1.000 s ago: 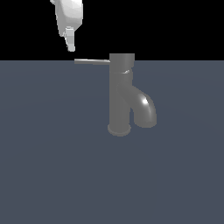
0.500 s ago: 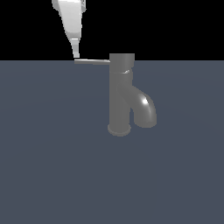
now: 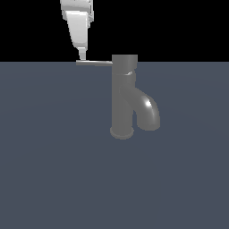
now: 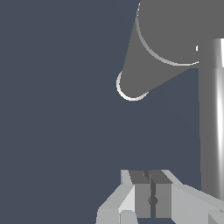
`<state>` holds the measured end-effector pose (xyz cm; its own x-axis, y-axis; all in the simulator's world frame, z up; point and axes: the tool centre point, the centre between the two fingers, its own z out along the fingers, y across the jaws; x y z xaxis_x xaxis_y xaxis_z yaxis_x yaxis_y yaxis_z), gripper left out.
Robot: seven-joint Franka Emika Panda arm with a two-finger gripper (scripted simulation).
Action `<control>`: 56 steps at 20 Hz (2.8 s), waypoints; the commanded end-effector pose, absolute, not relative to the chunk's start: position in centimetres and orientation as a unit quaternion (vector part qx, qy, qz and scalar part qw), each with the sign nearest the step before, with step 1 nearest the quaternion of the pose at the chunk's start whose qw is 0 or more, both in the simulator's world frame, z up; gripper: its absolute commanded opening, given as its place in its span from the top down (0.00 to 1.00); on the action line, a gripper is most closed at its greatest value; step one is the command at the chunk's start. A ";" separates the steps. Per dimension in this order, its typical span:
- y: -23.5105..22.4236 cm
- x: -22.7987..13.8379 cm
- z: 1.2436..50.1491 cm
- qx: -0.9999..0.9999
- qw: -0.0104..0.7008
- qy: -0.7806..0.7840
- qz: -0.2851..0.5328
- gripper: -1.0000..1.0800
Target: Turn on the faucet by rotating a designated handle.
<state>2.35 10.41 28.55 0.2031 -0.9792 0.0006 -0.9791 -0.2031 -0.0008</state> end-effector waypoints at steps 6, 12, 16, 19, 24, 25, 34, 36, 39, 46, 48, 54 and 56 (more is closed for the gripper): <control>10.1 1.6 28.5 -0.775 0.000 0.632 0.000 1.00; 9.6 0.0 28.5 -0.775 0.000 0.632 0.000 1.00; 9.3 -1.1 28.5 -0.775 0.000 0.632 0.000 1.00; 9.1 -2.0 28.5 -0.775 0.000 0.632 0.000 1.00; 8.7 -3.4 28.5 -0.775 0.000 0.632 0.000 1.00; 8.6 -3.6 28.5 -0.775 0.000 0.632 0.000 1.00; 7.9 -6.2 28.5 -0.775 0.000 0.632 0.000 1.00; 7.7 -6.8 28.5 -0.775 0.000 0.632 0.000 1.00; 7.6 -7.4 28.5 -0.775 0.000 0.632 0.000 1.00; 5.8 -8.2 28.5 -0.775 0.001 0.631 0.000 1.00; 5.1 -8.6 28.5 -0.775 0.001 0.631 0.000 1.00; 2.9 -10.0 28.5 -0.775 0.001 0.632 0.000 1.00; 2.2 -10.4 28.5 -0.775 0.001 0.632 0.000 1.00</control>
<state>-10.08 3.71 28.46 0.2200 -0.9755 -0.0011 -0.9755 -0.2200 -0.0016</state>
